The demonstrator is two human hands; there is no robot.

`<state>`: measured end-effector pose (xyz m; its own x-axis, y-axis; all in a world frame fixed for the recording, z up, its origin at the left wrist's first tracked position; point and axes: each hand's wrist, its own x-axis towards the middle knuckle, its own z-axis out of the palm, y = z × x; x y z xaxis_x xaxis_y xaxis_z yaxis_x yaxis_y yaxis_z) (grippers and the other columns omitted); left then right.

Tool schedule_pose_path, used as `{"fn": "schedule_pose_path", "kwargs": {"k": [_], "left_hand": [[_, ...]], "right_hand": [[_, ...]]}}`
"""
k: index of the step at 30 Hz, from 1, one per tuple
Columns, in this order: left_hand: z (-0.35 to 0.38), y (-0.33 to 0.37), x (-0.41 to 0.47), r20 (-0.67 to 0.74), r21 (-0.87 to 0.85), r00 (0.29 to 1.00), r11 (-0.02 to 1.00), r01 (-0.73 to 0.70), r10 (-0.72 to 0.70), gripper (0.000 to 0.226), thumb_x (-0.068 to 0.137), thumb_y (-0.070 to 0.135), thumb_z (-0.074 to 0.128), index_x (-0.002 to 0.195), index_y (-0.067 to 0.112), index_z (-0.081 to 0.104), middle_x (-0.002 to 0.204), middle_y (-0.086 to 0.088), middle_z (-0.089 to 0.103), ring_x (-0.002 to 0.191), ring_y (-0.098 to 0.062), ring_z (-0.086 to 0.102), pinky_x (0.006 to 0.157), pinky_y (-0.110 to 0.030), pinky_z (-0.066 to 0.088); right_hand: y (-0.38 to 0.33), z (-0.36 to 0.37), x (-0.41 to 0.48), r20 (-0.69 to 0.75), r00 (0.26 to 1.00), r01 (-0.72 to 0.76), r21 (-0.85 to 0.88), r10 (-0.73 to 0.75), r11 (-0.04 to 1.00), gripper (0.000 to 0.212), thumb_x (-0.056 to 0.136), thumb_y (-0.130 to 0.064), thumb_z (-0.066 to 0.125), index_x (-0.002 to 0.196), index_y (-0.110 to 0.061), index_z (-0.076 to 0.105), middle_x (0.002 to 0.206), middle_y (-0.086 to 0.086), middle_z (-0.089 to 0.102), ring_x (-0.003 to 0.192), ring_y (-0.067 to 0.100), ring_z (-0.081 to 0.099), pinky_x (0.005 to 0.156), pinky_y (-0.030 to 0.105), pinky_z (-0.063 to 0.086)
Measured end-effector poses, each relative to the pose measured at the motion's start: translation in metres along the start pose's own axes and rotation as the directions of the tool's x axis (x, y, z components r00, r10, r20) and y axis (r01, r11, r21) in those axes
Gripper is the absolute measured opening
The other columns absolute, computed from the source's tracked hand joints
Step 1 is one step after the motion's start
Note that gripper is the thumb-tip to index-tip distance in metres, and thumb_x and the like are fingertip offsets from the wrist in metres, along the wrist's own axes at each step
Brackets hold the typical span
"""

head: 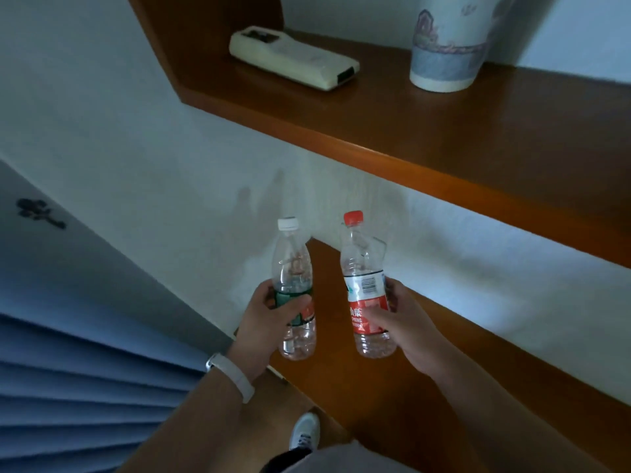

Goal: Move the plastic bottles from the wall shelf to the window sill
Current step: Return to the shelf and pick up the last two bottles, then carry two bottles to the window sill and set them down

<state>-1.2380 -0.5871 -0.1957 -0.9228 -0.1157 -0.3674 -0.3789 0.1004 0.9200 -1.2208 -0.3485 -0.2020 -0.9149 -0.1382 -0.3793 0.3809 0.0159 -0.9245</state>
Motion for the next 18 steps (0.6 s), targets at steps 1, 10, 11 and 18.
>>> {"fn": "schedule_pose_path", "kwargs": {"k": [1, 10, 11, 18], "left_hand": [[-0.003, -0.001, -0.004, -0.02, 0.014, 1.0, 1.0, -0.007, 0.007, 0.054, 0.077, 0.027, 0.085, 0.125, 0.024, 0.06, 0.113, 0.001, 0.072, 0.1, -0.021, 0.071, 0.081, -0.037, 0.06], [-0.052, -0.017, -0.068, -0.29, -0.051, 0.955, 0.997, 0.055, -0.068, 0.047, 0.081, 0.028, 0.081, 0.122, 0.026, 0.059, 0.108, 0.003, 0.073, 0.087, -0.01, 0.074, 0.069, -0.025, 0.058], [-0.056, -0.019, -0.074, -0.321, -0.056, 0.944, 0.997, 0.061, -0.076, 0.046, 0.081, 0.029, 0.081, 0.121, 0.026, 0.059, 0.107, 0.004, 0.073, 0.084, -0.009, 0.074, 0.064, -0.022, 0.057], [-0.09, -0.034, -0.115, -0.473, -0.116, 0.873, 0.991, 0.068, -0.115, 0.045, 0.081, 0.024, 0.082, 0.119, 0.027, 0.057, 0.105, 0.003, 0.071, 0.079, -0.017, 0.074, 0.05, -0.025, 0.056]], "right_hand": [[-0.001, 0.0, 0.002, 0.036, 0.999, 0.008, -0.01, -0.008, 1.0, 0.085, 0.061, -0.043, 0.085, 0.136, -0.026, 0.048, 0.118, -0.001, 0.069, 0.105, 0.015, 0.07, 0.094, 0.044, 0.056], [-0.004, 0.05, 0.018, 0.364, 0.931, -0.025, -0.025, 0.032, 0.999, 0.066, 0.074, -0.032, 0.081, 0.13, -0.033, 0.047, 0.119, -0.004, 0.067, 0.102, 0.007, 0.07, 0.077, 0.026, 0.057], [-0.005, 0.058, 0.02, 0.398, 0.917, -0.025, -0.032, 0.036, 0.999, 0.065, 0.075, -0.032, 0.081, 0.13, -0.033, 0.047, 0.12, -0.003, 0.066, 0.102, 0.007, 0.069, 0.075, 0.025, 0.057], [-0.003, 0.114, 0.014, 0.549, 0.835, 0.007, -0.085, 0.042, 0.996, 0.068, 0.076, -0.033, 0.082, 0.133, -0.033, 0.046, 0.121, -0.003, 0.065, 0.107, 0.008, 0.067, 0.084, 0.031, 0.058]]}}
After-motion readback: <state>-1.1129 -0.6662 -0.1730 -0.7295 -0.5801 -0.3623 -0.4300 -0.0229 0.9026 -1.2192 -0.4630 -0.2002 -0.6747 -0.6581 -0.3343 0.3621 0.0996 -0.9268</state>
